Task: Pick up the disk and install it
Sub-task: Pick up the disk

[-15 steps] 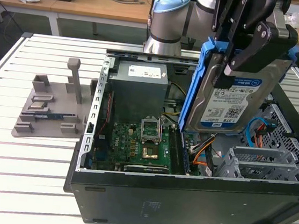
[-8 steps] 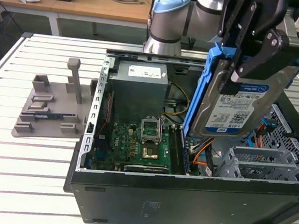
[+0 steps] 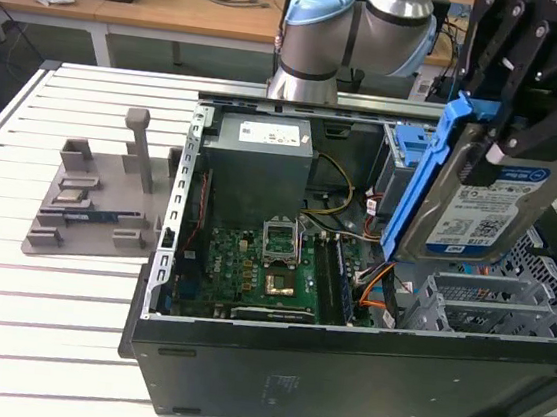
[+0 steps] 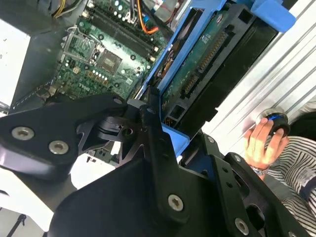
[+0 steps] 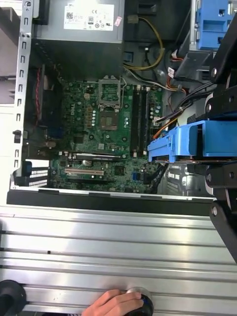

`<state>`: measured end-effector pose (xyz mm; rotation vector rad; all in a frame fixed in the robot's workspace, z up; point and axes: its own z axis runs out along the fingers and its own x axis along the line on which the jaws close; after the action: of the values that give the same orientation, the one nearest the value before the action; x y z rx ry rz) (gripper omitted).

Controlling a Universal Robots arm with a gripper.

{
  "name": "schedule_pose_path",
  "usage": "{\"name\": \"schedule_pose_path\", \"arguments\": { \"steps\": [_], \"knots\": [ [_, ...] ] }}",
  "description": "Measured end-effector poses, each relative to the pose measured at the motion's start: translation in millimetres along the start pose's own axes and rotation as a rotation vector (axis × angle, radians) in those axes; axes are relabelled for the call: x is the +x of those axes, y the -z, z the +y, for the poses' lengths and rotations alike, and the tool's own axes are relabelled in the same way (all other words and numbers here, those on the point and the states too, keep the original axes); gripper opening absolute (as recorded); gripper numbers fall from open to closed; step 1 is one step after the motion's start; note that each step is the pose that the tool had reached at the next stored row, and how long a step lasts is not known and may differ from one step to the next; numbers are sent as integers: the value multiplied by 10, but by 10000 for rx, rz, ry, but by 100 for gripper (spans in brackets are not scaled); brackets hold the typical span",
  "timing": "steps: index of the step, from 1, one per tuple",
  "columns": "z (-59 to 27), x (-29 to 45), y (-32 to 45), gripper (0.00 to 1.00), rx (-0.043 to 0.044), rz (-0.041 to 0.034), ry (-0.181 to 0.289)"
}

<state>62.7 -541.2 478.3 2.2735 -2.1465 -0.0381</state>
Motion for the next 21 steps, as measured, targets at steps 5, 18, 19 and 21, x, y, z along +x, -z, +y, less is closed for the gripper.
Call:
{"name": "schedule_pose_path", "arguments": {
  "steps": [5, 18, 19, 21],
  "knots": [
    [-189, 11, -11, 37, -19, -1, -11],
    [-536, 32, -113, 37, -41, 85, -498],
    [-570, 33, -117, 37, -45, 163, -500],
    [-614, 36, -127, 37, -54, 416, -508]
  ]
}}
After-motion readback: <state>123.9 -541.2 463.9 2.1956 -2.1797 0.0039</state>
